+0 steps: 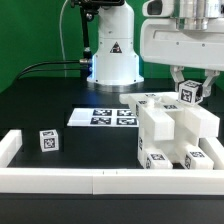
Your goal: Assemble chair
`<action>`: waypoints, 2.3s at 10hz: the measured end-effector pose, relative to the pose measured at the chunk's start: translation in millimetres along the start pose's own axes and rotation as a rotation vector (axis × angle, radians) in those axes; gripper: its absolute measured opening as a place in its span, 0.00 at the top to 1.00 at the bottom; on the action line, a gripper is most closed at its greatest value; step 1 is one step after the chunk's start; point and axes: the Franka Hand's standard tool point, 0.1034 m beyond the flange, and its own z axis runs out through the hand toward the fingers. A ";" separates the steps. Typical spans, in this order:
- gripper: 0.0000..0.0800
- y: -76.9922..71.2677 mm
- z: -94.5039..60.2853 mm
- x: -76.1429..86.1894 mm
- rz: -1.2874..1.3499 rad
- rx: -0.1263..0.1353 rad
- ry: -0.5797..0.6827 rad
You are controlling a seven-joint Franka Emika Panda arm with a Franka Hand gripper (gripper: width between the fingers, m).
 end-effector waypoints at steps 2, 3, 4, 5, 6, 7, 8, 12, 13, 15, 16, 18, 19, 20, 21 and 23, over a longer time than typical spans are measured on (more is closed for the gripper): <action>0.65 -0.1 0.0 0.1 0.072 0.005 -0.005; 0.65 -0.2 0.0 0.1 0.071 0.005 -0.005; 0.65 -0.1 0.1 0.1 0.054 0.004 -0.005; 0.54 -0.1 0.2 0.0 -0.003 0.004 -0.004; 0.31 -0.6 -1.1 0.1 -0.137 0.005 -0.003; 0.31 -1.4 -4.7 0.5 -0.286 0.013 -0.003; 0.21 1.2 -7.8 -1.6 -0.435 0.019 -0.007; 0.19 5.9 -9.3 -0.3 -0.823 0.016 -0.001; 0.19 6.0 -9.2 0.6 -0.912 0.015 -0.001; 0.19 -0.8 -2.7 9.2 -1.118 0.004 0.008; 0.19 -2.1 1.6 6.4 -1.157 -0.007 0.012; 0.32 -1.2 1.9 7.2 -1.120 -0.009 0.011; 0.49 -0.9 2.1 7.3 -1.121 -0.009 0.011; 0.49 -0.9 2.1 7.3 -1.114 -0.009 0.011; 0.64 -1.0 2.2 7.2 -0.999 -0.007 0.010; 0.64 -0.9 2.3 7.2 -0.847 -0.006 0.011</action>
Offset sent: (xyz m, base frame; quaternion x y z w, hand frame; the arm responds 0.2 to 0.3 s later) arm 0.0000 0.0000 0.0000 0.0000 0.0000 0.0000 1.0000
